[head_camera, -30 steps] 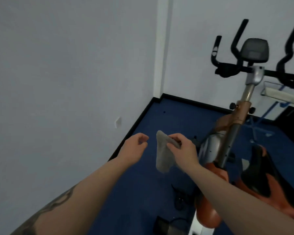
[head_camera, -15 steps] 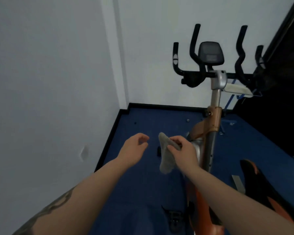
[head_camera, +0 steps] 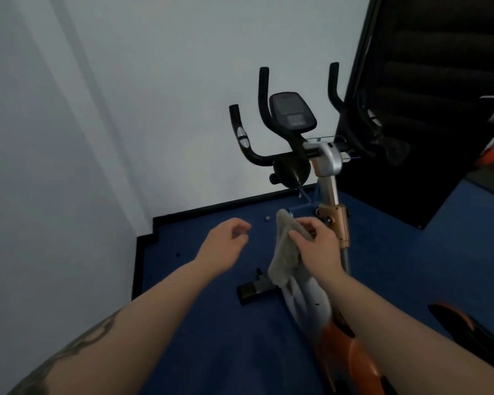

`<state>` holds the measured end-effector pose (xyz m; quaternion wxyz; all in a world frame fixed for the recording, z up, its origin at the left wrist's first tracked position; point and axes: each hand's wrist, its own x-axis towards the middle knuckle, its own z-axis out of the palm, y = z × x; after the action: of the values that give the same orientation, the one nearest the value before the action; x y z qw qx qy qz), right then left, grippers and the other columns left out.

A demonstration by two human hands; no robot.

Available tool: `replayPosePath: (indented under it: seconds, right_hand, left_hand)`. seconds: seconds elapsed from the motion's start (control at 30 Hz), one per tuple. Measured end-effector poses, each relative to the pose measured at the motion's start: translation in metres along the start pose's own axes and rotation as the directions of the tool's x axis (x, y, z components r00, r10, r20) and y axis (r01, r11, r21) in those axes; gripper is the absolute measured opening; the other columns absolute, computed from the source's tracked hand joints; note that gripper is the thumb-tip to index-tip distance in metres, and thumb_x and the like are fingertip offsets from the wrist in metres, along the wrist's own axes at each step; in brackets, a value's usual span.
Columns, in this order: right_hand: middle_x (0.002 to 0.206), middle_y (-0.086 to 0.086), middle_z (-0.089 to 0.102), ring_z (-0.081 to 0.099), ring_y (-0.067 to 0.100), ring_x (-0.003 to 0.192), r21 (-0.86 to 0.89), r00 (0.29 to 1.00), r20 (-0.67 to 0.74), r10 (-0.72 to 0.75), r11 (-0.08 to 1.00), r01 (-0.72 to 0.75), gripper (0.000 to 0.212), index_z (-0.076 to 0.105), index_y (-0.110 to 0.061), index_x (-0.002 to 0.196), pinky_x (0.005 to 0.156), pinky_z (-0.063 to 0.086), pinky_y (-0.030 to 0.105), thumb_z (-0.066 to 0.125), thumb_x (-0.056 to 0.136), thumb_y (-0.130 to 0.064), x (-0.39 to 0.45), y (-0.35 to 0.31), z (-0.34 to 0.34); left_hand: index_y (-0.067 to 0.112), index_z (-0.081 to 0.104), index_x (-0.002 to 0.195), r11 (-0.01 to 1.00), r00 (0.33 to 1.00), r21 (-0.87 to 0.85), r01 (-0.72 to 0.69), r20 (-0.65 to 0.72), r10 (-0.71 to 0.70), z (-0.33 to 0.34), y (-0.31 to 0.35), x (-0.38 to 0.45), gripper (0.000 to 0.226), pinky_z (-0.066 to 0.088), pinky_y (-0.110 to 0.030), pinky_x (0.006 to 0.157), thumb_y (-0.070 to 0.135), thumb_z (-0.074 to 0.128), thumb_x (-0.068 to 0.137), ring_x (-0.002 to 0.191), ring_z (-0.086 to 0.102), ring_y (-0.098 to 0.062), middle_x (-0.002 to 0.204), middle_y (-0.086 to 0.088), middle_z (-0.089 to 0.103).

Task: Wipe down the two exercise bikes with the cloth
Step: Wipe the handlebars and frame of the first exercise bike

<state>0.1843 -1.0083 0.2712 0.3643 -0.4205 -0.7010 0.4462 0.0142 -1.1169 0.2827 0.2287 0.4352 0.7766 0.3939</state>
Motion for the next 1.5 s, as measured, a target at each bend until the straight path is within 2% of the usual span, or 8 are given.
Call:
replayPosePath:
  seconds: [0.53,0.7,0.8,0.97,1.1,1.27,1.37,1.5]
  right_hand:
    - [0.096,-0.011,0.061,0.059,-0.001,0.087,0.075,0.932,-0.362,-0.015,0.996,0.045,0.023,0.055,-0.026,0.102,0.064,0.045,0.008,0.072,0.086,-0.021,0.134,-0.042,-0.015]
    - [0.098,-0.012,0.064,0.056,-0.009,0.088,-0.031,0.988,-0.103,-0.114,0.993,0.111,0.011,0.063,-0.024,0.106,0.077,0.044,0.011,0.057,0.097,-0.024,0.163,-0.029,0.008]
    - [0.136,0.002,0.057,0.051,0.013,0.122,-0.275,0.97,0.138,-0.2,0.933,0.232,0.028,0.066,-0.015,0.123,0.106,0.036,0.029,0.049,0.102,-0.023,0.166,0.001,0.024]
    - [0.141,-0.002,0.054,0.046,0.025,0.127,-0.664,0.863,0.058,-0.502,0.626,0.408,0.037,0.063,-0.03,0.128,0.098,0.039,0.049,0.066,0.091,-0.033,0.172,0.026,0.023]
    - [0.151,0.002,0.042,0.031,0.026,0.143,-0.547,0.863,0.064,-0.501,0.706,0.45,0.038,0.061,-0.018,0.131,0.114,0.03,0.049,0.062,0.094,-0.025,0.197,0.033,0.024]
    - [0.137,0.004,0.057,0.042,0.025,0.136,-0.435,0.847,-0.087,-0.524,0.785,0.441,0.022,0.073,-0.008,0.111,0.102,0.041,0.034,0.066,0.091,-0.008,0.197,0.03,0.033]
    - [0.137,0.004,0.056,0.034,0.019,0.142,-0.459,0.831,-0.004,-0.556,0.739,0.493,0.032,0.067,-0.007,0.121,0.119,0.022,0.047,0.049,0.099,-0.023,0.18,0.036,0.035]
    - [0.151,0.0,0.04,0.018,0.013,0.148,-0.457,0.859,0.141,-0.492,0.738,0.498,0.05,0.047,-0.009,0.143,0.122,0.003,0.038,0.046,0.101,-0.037,0.175,0.035,0.037]
  left_hand:
    - [0.022,0.063,0.114,0.979,0.978,-0.09,-0.183,-0.122,0.172,0.007,0.053,0.156,0.024,0.042,-0.009,0.062,0.01,0.052,0.095,0.082,0.058,0.002,0.109,0.009,0.059]
    - [0.017,0.062,0.122,0.977,0.958,-0.119,-0.176,-0.248,0.142,0.025,0.068,0.192,0.028,0.04,-0.019,0.083,0.014,0.049,0.098,0.098,0.056,-0.007,0.118,0.002,0.062]
    - [0.016,0.057,0.131,0.971,0.959,-0.127,-0.2,-0.229,0.168,0.039,0.062,0.197,0.031,0.042,-0.021,0.092,0.02,0.046,0.102,0.106,0.055,-0.007,0.125,0.001,0.06]
    - [0.018,0.047,0.142,0.963,0.965,-0.167,-0.211,-0.194,0.178,0.058,0.046,0.19,0.039,0.031,-0.007,0.1,0.023,0.042,0.104,0.125,0.044,0.0,0.135,0.013,0.049]
    - [0.021,0.041,0.146,0.959,0.962,-0.177,-0.222,-0.197,0.186,0.066,0.038,0.191,0.042,0.024,-0.003,0.104,0.024,0.043,0.103,0.132,0.036,0.006,0.142,0.018,0.041]
    - [0.023,0.044,0.144,0.937,0.951,-0.246,-0.246,-0.247,0.185,0.072,0.033,0.19,0.042,0.028,0.0,0.1,0.023,0.046,0.103,0.123,0.037,0.022,0.139,0.021,0.044]
    - [0.024,0.044,0.143,0.93,0.95,-0.254,-0.265,-0.234,0.206,0.071,0.031,0.19,0.042,0.028,0.0,0.1,0.024,0.047,0.102,0.124,0.037,0.022,0.138,0.025,0.044]
    - [0.025,0.045,0.142,0.902,0.965,-0.356,-0.244,-0.177,0.191,0.066,0.027,0.193,0.041,0.029,-0.002,0.102,0.023,0.046,0.102,0.128,0.038,0.016,0.142,0.02,0.045]
